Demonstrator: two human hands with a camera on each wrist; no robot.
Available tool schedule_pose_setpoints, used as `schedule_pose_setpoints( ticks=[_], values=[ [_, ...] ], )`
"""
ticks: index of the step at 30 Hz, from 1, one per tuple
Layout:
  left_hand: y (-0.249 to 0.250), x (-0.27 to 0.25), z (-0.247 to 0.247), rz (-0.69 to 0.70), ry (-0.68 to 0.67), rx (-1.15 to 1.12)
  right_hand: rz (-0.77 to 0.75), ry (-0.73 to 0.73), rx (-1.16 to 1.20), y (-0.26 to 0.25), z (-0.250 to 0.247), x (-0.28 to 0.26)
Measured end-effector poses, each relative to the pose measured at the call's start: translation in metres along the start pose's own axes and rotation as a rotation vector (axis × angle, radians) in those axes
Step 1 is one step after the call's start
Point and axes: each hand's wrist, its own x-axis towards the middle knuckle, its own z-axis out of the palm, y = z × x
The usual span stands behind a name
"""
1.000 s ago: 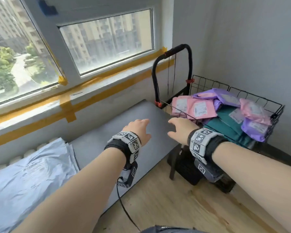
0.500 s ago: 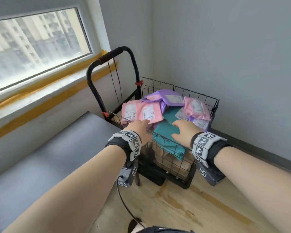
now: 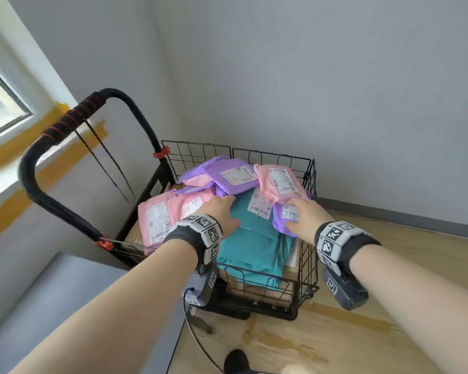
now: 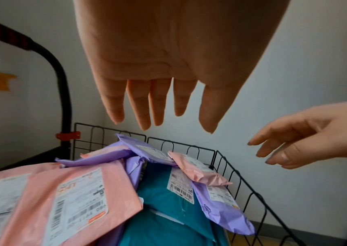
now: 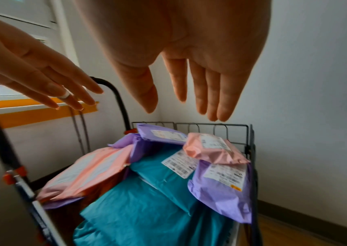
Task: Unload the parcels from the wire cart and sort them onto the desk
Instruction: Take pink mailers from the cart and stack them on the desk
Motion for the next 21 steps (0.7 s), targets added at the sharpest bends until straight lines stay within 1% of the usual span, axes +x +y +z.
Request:
schedule_pose_setpoints(
  ticks=[3,7,10,13,17,21],
  values=[
    [-0.001,0.031,0.004,0.004,-0.039,-0.011,0.076,0.006,0.037,0.011,0.005,0.02],
    [0.0,0.069,0.01,-0.042,-0.088,-0.044,0.122,-0.007,0.08,0.022,0.007,0.057],
    [0.0,0.096,0.013,-0.128,-0.096,-0.066,0.124,-0.008,0.109,0.032,0.008,0.095],
    [0.001,0.124,0.018,-0.226,-0.095,-0.097,0.137,-0.058,0.09,0.043,0.011,0.134],
    [0.005,0.163,0.02,-0.396,-0.086,-0.175,0.142,-0.135,0.082,0.056,0.017,0.178],
    [0.005,0.189,0.029,-0.519,-0.086,-0.269,0.124,-0.192,-0.007,0.06,0.032,0.213]
  ],
)
